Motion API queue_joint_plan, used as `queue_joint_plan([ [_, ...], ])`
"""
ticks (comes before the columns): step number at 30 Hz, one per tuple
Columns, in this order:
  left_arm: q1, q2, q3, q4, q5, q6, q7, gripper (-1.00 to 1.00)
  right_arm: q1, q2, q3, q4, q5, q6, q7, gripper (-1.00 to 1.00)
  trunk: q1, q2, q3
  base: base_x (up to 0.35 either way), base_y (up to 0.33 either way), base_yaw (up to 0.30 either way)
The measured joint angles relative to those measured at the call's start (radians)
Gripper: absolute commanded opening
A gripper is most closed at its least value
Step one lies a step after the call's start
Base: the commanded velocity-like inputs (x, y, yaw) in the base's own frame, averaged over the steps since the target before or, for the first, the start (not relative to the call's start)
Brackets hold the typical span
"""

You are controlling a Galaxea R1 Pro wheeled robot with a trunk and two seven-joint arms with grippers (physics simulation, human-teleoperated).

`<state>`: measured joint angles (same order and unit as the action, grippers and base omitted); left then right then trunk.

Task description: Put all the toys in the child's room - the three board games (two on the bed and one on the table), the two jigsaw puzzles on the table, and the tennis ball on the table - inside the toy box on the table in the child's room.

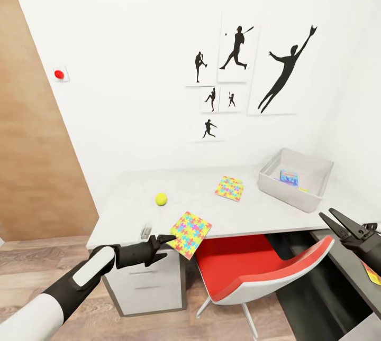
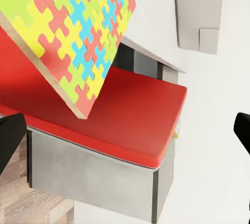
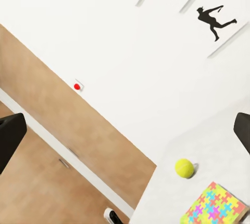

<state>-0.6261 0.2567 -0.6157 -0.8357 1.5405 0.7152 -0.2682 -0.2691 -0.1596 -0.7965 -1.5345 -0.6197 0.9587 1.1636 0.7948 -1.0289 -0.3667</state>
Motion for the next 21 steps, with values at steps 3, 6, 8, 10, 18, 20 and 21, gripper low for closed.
queue_joint_plan([
  [3, 0.000, 0.000, 0.001, 0.004, 0.000, 0.000, -0.001, 1.00, 0.000, 0.001, 0.000, 0.001, 0.000, -0.001, 0.000, 1.00, 0.012, -0.021, -0.009, 0.000, 0.000, 0.000],
  [6, 0.000, -0.001, 0.001, 0.005, 0.001, 0.000, 0.000, 1.00, 0.000, 0.001, 0.001, 0.002, 0.001, -0.002, 0.000, 1.00, 0.023, -0.042, -0.019, 0.000, 0.000, 0.000],
  [8, 0.000, 0.000, 0.002, 0.006, 0.001, 0.000, 0.000, 1.00, 0.000, 0.002, 0.001, 0.002, 0.002, -0.002, 0.000, 1.00, 0.031, -0.056, -0.025, 0.000, 0.000, 0.000],
  [10, 0.000, 0.001, 0.003, 0.007, 0.001, 0.000, 0.001, 1.00, 0.000, 0.003, 0.001, 0.002, 0.002, -0.002, 0.000, 1.00, 0.038, -0.070, -0.031, 0.000, 0.000, 0.000],
  [18, 0.000, 0.007, 0.004, 0.008, 0.001, 0.000, -0.003, 1.00, 0.000, 0.003, 0.000, 0.002, 0.002, -0.002, 0.000, 1.00, 0.069, -0.126, -0.056, 0.000, 0.000, 0.000],
  [20, 0.000, 0.007, 0.005, 0.009, 0.001, 0.000, -0.003, 1.00, 0.000, 0.004, 0.000, 0.002, 0.003, -0.003, 0.001, 1.00, 0.077, -0.140, -0.063, 0.000, 0.000, 0.000],
  [21, 0.000, 0.007, 0.005, 0.009, 0.001, 0.000, -0.003, 1.00, 0.000, 0.004, 0.000, 0.002, 0.003, -0.003, 0.001, 1.00, 0.081, -0.147, -0.066, 0.000, 0.000, 0.000],
])
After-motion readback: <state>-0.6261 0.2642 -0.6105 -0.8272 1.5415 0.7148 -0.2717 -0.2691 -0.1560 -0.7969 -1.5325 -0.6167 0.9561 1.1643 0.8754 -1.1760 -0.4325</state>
